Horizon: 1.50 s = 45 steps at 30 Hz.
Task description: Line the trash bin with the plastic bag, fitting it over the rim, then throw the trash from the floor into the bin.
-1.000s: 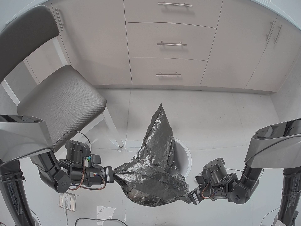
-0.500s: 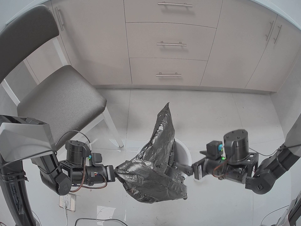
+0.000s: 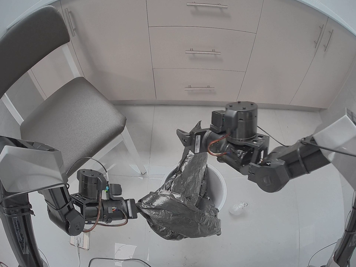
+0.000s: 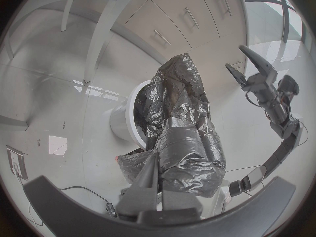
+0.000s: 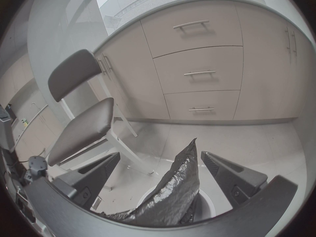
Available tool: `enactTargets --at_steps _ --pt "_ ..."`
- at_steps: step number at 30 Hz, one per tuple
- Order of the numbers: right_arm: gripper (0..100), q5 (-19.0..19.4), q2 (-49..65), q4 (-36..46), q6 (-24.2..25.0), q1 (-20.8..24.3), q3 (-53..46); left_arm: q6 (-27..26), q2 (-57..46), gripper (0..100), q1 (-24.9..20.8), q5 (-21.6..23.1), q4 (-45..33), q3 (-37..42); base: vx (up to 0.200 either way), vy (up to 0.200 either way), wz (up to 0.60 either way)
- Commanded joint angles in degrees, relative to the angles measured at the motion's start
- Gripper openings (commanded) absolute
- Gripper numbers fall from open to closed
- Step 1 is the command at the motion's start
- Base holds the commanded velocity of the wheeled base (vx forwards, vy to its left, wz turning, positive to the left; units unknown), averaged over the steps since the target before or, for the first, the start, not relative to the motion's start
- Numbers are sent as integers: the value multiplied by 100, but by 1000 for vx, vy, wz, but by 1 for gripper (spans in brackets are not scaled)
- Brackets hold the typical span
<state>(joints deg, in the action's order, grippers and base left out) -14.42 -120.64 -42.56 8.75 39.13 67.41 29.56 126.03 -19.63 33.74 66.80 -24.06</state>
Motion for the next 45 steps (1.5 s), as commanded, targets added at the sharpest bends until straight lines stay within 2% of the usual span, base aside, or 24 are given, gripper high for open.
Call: enactTargets --at_steps 1,7,11,22,29,33,37,45 --pt "100 -228 -1322 652 30 -37 1380 14 1 0 -32 1 70 69 0 0 0" --pt "100 -324 -1911 942 -84 -275 2162 14 10 0 -24 1 70 51 0 0 0" --pt "100 -351 -2069 1004 -84 -327 2267 14 1 0 -24 1 70 51 0 0 0" --pt "100 -351 -1647 995 4 -64 1336 32 45 0 3 1 70 25 0 0 0" --pt "100 -342 -1234 995 285 218 518 50 71 0 3 -8 70 7 0 0 0" --pt "100 -333 -1375 977 329 262 439 252 71 0 3 -43 78 -19 0 0 0" --pt "100 -298 -1594 1013 592 288 430 278 80 0 12 -43 78 -46 0 0 0" --pt "100 -289 -1893 933 628 191 439 278 98 0 12 -43 78 -55 0 0 0"
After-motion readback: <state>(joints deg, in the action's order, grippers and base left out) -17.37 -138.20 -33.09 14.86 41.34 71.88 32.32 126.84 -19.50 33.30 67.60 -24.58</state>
